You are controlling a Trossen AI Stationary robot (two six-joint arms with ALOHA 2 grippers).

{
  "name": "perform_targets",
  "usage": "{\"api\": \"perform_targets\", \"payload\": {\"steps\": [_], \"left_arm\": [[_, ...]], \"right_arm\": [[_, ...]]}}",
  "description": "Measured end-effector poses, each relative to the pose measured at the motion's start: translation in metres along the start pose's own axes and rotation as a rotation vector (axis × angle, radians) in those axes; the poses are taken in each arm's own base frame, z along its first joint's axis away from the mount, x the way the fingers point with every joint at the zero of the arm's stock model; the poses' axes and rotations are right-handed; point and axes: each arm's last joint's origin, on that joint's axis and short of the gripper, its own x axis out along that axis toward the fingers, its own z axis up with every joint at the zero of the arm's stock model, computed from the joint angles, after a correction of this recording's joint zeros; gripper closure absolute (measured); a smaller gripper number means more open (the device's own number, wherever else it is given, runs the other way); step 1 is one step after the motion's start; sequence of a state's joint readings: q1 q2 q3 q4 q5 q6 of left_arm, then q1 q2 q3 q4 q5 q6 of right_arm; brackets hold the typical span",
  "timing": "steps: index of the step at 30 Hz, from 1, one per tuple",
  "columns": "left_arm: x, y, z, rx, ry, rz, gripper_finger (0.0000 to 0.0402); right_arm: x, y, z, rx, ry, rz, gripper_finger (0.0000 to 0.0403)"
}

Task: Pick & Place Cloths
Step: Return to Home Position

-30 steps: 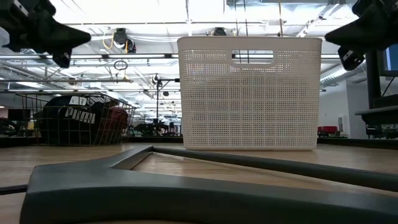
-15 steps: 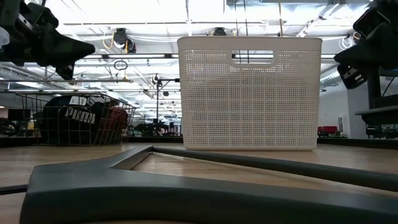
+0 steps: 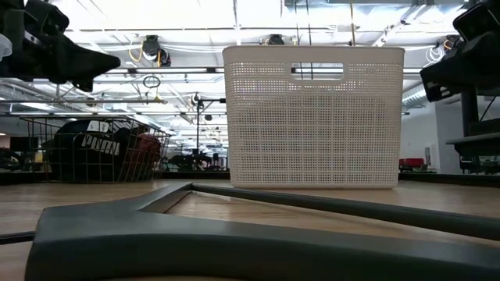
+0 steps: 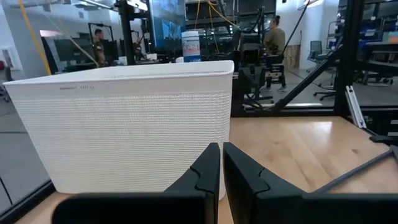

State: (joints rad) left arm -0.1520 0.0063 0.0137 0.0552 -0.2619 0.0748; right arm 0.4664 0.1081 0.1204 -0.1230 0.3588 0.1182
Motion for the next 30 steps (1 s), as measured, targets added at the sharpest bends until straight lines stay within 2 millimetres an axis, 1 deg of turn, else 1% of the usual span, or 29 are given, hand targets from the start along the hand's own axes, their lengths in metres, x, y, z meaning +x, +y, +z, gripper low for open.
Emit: {"api": "perform_targets", "payload": {"steps": [7, 13, 30], "left_arm": [[0.000, 0.000, 0.001, -0.005, -0.014, 0.002, 0.0380], [0.000, 0.000, 0.001, -0.005, -0.016, 0.002, 0.0380], [0.000, 0.000, 0.001, -0.006, -0.019, 0.003, 0.0380]], "right_arm": [[0.000, 0.001, -0.001, -0.056, 0.011, 0.026, 0.0403], [0.000, 0.001, -0.001, 0.102, 0.010, 0.021, 0.0402], [0.000, 0.002, 0.011, 0.164, -0.126, 0.043, 0.0400]]}}
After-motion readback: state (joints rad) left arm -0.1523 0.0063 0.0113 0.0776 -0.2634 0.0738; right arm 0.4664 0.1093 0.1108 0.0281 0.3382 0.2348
